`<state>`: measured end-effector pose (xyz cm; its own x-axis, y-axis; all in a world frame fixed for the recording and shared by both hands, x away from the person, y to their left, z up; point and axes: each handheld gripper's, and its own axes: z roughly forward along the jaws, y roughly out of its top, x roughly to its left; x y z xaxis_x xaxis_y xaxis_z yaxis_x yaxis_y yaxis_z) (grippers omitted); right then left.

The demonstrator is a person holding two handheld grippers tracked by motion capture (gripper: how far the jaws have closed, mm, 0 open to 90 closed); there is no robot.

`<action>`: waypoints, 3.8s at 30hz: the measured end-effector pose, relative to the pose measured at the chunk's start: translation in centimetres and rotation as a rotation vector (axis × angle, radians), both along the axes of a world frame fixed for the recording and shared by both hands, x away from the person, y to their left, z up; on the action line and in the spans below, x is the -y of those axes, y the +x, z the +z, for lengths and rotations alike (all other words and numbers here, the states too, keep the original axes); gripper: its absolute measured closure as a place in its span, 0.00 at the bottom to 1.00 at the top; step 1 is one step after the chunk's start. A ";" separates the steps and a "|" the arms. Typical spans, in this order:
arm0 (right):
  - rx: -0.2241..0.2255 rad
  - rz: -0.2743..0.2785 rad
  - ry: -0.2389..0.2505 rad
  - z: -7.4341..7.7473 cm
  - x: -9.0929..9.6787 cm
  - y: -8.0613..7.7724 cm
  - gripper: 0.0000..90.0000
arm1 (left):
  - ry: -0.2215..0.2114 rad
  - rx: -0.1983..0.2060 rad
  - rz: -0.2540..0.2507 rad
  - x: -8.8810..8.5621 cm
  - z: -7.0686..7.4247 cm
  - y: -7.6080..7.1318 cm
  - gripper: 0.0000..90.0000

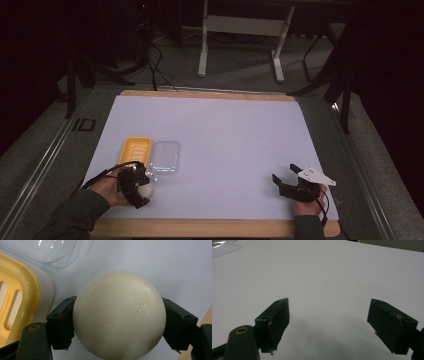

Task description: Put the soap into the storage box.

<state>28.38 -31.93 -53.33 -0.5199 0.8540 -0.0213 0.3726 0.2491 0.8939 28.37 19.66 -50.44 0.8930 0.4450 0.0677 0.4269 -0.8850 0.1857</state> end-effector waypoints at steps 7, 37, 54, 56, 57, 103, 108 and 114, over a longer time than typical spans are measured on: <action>0.000 0.001 0.000 0.0 0.0 0.0 0.19 | -0.005 -0.003 -0.003 -0.1 0.0 0.1 0.26; 0.003 0.004 0.000 0.0 0.0 0.0 0.19 | -0.018 -0.018 0.008 -0.4 1.4 0.7 0.26; 0.004 0.002 0.004 0.0 0.0 0.0 0.19 | -0.048 -0.010 0.000 -0.8 2.4 0.4 0.26; 0.005 0.000 0.005 0.0 0.0 0.0 0.19 | -0.054 -0.009 -0.001 -0.8 2.5 0.4 0.26; 0.006 -0.001 0.007 0.0 0.1 -0.1 0.19 | -0.054 -0.007 -0.001 -0.8 2.6 0.4 0.26; 0.007 0.001 0.014 0.0 0.1 -0.1 0.19 | -0.077 0.036 0.043 -1.5 5.3 2.3 0.26; 0.007 0.002 0.015 0.0 0.1 -0.1 0.19 | -0.073 0.047 0.076 -2.0 5.2 2.8 0.26; 0.008 0.002 0.017 0.0 0.1 -0.1 0.19 | -0.068 0.045 0.104 -2.2 5.0 3.2 0.26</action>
<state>28.30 -32.08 -53.32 -0.5218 0.8530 -0.0113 0.3649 0.2352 0.9008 31.57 21.89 -45.41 0.8388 0.5396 0.0729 0.5053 -0.8213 0.2649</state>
